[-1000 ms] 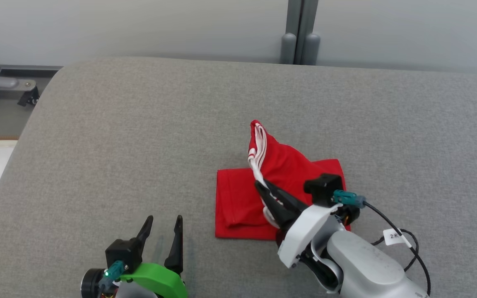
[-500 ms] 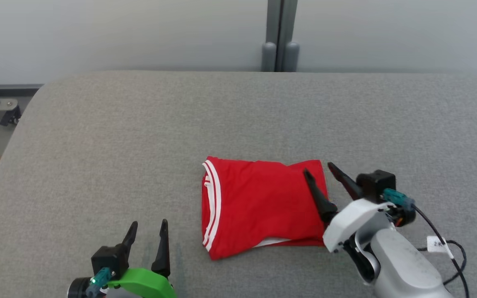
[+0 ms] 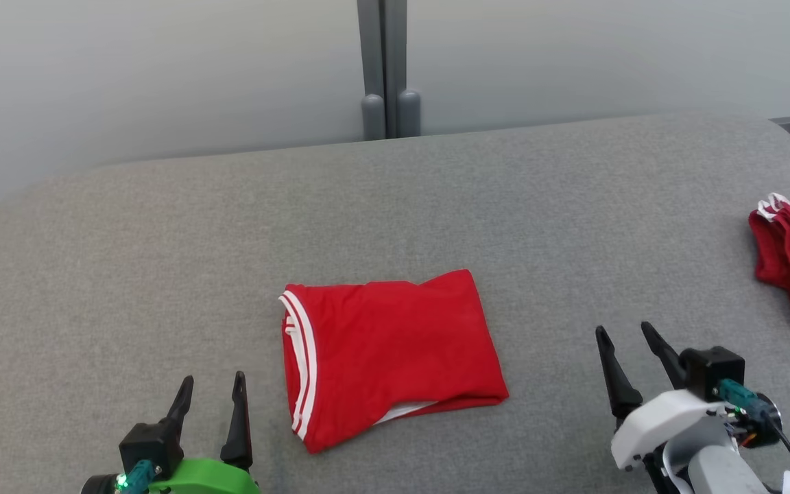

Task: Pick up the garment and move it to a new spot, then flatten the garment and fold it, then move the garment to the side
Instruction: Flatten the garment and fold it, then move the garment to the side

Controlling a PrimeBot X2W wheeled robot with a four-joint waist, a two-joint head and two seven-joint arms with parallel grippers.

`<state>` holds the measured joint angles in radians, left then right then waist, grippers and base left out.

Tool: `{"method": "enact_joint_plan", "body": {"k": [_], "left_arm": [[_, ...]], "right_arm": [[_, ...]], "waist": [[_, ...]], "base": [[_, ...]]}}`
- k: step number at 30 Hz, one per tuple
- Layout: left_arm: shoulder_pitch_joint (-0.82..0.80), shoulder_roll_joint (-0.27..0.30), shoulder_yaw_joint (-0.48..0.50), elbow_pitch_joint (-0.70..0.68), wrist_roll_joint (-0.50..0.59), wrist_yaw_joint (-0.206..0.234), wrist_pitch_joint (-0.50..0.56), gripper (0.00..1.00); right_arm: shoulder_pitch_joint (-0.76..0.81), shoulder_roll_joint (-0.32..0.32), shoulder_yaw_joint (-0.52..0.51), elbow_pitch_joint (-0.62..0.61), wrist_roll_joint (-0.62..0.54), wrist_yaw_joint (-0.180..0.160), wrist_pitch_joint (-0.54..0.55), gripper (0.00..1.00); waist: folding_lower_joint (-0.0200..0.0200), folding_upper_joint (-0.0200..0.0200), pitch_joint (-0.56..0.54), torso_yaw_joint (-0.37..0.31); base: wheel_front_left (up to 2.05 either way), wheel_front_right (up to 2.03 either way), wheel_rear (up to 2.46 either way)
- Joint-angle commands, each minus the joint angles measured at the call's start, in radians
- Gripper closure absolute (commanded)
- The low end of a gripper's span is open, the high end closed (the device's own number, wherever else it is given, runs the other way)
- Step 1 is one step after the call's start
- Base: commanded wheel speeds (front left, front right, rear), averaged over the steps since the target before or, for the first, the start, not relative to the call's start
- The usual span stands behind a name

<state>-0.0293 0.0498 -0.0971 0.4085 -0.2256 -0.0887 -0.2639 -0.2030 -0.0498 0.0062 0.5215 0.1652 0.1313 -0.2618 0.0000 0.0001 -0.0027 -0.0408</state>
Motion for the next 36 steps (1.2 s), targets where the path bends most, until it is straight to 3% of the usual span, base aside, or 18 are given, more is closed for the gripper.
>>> {"method": "enact_joint_plan", "body": {"k": [1, 11, 21, 29, 36], "left_arm": [[0.023, 0.003, 0.007, -0.008, 0.012, -0.006, 0.000, 0.00], [0.064, 0.003, -0.002, -0.041, -0.002, 0.001, 0.000, 0.00], [0.001, 0.003, -0.046, -0.018, -0.047, -0.016, 0.000, 0.00], [-0.028, 0.003, -0.086, 0.012, -0.046, -0.030, 0.000, 0.00], [-0.041, 0.003, -0.097, 0.015, -0.062, -0.034, 0.000, 0.00]], "right_arm": [[0.029, -0.003, -0.010, -0.008, 0.000, -0.001, -0.004, 0.00], [0.100, -0.003, 0.005, -0.011, 0.024, -0.001, -0.004, 0.00], [-0.066, -0.003, 0.148, 0.067, 0.068, -0.001, -0.004, 0.00], [-0.284, -0.004, 0.293, 0.284, 0.147, -0.001, -0.003, 0.00], [-0.302, -0.005, 0.371, 0.509, 0.233, -0.001, 0.046, 0.00]], "waist": [[0.0000, -0.0001, -0.011, -0.018], [0.0000, -0.0001, -0.010, -0.030], [0.0000, -0.0001, 0.048, 0.037], [0.0000, -0.0001, 0.071, 0.120], [0.0000, -0.0001, 0.072, 0.171]], "base": [[0.00, 0.00, 0.00], [0.00, 0.00, 0.00], [0.00, 0.00, 0.00], [0.00, 0.00, 0.00], [0.00, 0.00, 0.00]]}}
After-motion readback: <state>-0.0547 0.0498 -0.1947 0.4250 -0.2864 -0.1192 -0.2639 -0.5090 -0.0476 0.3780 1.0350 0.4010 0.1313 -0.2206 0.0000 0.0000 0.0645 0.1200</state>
